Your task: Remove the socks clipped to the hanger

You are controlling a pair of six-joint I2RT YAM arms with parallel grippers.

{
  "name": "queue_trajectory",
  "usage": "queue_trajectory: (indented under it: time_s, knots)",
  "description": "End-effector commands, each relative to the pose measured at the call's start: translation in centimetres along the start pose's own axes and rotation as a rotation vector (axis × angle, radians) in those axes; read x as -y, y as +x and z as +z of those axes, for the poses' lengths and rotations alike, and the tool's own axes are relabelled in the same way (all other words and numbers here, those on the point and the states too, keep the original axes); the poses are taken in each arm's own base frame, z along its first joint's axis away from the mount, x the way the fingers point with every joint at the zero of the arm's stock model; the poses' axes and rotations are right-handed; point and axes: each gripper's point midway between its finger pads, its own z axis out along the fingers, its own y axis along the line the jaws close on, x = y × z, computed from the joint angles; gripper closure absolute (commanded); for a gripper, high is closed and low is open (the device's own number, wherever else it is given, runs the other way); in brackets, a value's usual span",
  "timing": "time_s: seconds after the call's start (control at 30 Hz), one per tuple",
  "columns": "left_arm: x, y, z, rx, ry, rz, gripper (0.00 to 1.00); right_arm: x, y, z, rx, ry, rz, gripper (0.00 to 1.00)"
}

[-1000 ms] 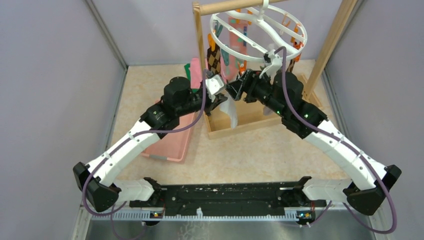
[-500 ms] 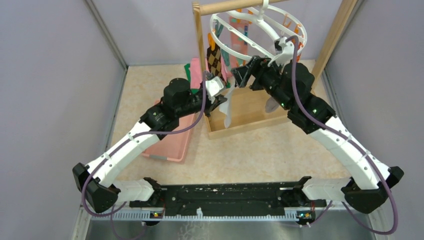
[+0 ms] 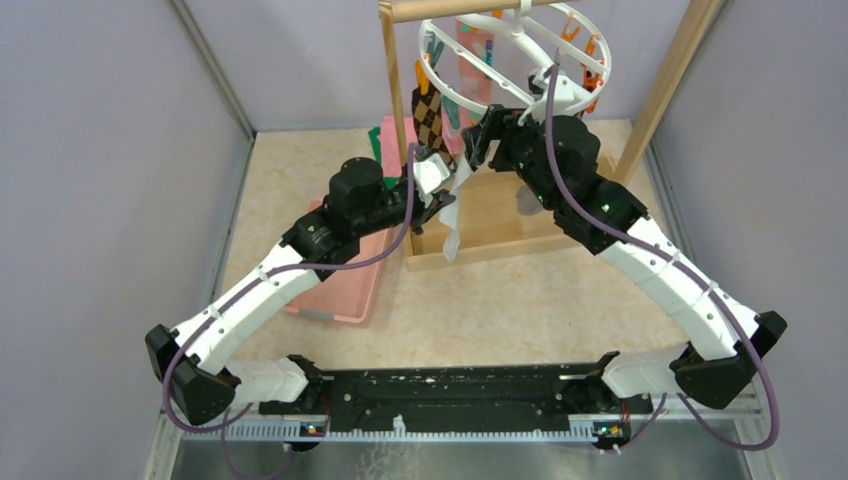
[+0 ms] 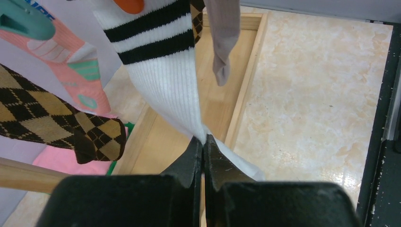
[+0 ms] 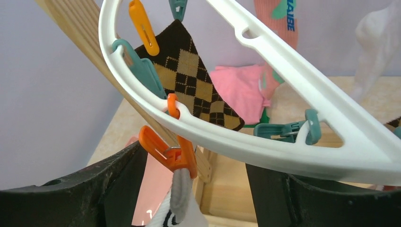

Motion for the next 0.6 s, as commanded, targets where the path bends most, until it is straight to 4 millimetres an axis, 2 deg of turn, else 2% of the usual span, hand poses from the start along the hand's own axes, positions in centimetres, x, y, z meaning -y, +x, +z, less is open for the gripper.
queue_trajectory:
  time_s: [0.0,0.2,0.37,0.57]
  knots:
    - [0.1,-1.3,0.4,0.056,-0.011,0.026,1.0,-1.3,-4.7,-1.0,0.184,0.004,-0.007,0.25]
    - [0.6,-1.3,0.8,0.055,0.002,0.021,1.0,-2.7,-4.6,-1.8,0.262,0.045,-0.039,0.3]
    - [0.6,-1.4,0.7,0.056,-0.001,0.024,1.0,-1.7,-4.3,-2.2,0.3,0.115,-0.02,0.35]
    - [0.5,-1.1,0.5,0.057,-0.014,0.034,1.0,-1.7,-2.6,-3.7,0.289,0.038,0.1,0.28]
